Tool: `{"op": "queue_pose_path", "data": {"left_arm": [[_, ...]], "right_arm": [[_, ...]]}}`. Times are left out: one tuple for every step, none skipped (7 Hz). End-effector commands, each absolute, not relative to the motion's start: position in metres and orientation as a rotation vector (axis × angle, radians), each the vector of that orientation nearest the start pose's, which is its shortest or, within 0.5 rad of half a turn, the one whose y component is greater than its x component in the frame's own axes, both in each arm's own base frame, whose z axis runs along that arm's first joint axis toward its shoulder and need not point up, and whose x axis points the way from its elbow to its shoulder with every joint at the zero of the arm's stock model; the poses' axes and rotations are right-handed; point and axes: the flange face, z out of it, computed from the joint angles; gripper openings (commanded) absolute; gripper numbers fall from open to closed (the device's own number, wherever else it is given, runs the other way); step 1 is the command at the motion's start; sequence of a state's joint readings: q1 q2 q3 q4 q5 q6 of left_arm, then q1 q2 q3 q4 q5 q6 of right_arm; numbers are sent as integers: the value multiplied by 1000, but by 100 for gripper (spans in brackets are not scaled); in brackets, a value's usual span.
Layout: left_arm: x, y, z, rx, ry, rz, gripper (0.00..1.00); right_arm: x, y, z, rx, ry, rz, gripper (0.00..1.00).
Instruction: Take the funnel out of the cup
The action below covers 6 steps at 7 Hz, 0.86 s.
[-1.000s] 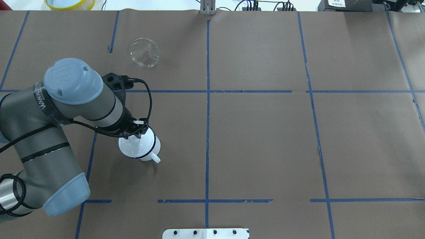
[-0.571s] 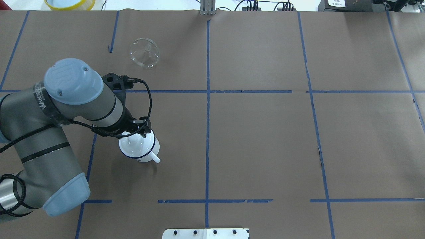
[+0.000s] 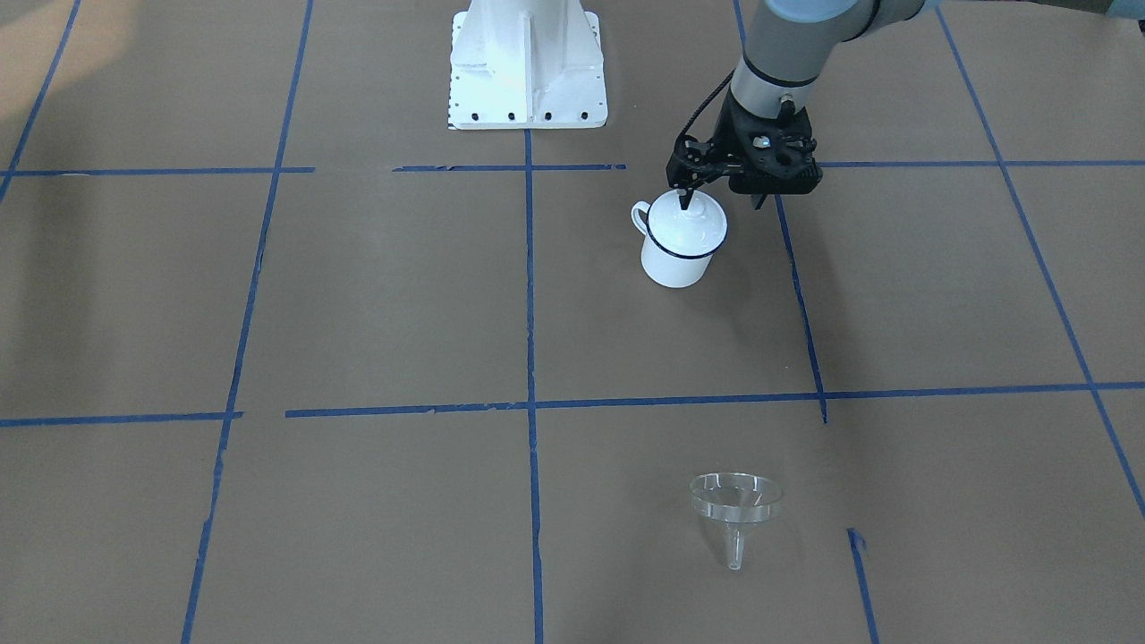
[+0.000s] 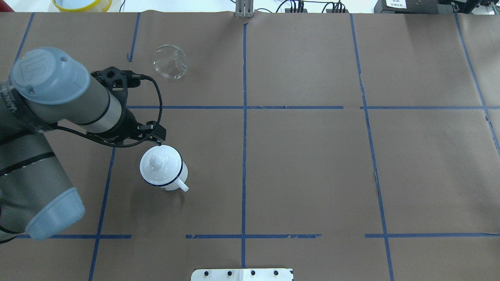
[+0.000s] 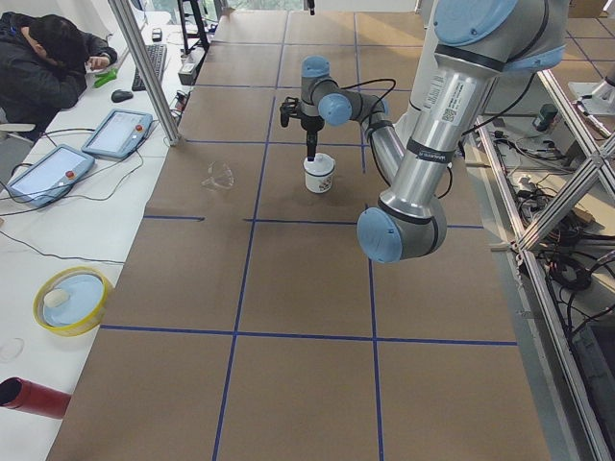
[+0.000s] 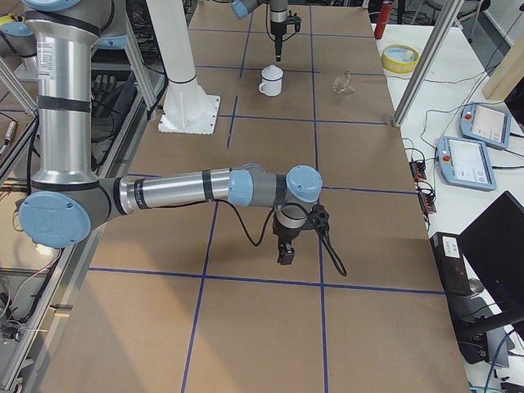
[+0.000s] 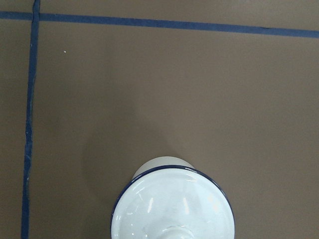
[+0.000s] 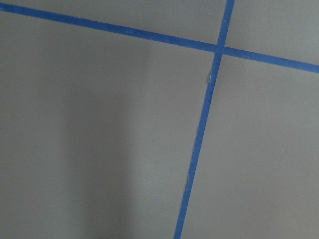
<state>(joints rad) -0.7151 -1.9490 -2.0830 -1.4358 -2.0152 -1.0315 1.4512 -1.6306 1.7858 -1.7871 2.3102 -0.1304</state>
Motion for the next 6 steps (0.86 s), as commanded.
{"op": "queue_pose_path", "data": {"left_arm": [[237, -452, 324, 204, 836, 149, 99], [163, -465, 380, 261, 791, 201, 100], [94, -465, 429, 243, 761, 162, 100], [37, -463, 482, 174, 757, 40, 100], [6, -464, 520, 131, 758, 0, 100], [-5, -444, 557, 83, 748, 13, 100]], "right_arm": [[11, -462, 606, -55, -741, -216, 100], [11, -462, 605, -53, -741, -216, 100], [11, -462, 606, -55, -741, -216, 100], [11, -462, 606, -55, -741, -216, 100], [11, -462, 606, -55, -741, -216, 100], [11, -462, 606, -55, -741, -216, 100]]}}
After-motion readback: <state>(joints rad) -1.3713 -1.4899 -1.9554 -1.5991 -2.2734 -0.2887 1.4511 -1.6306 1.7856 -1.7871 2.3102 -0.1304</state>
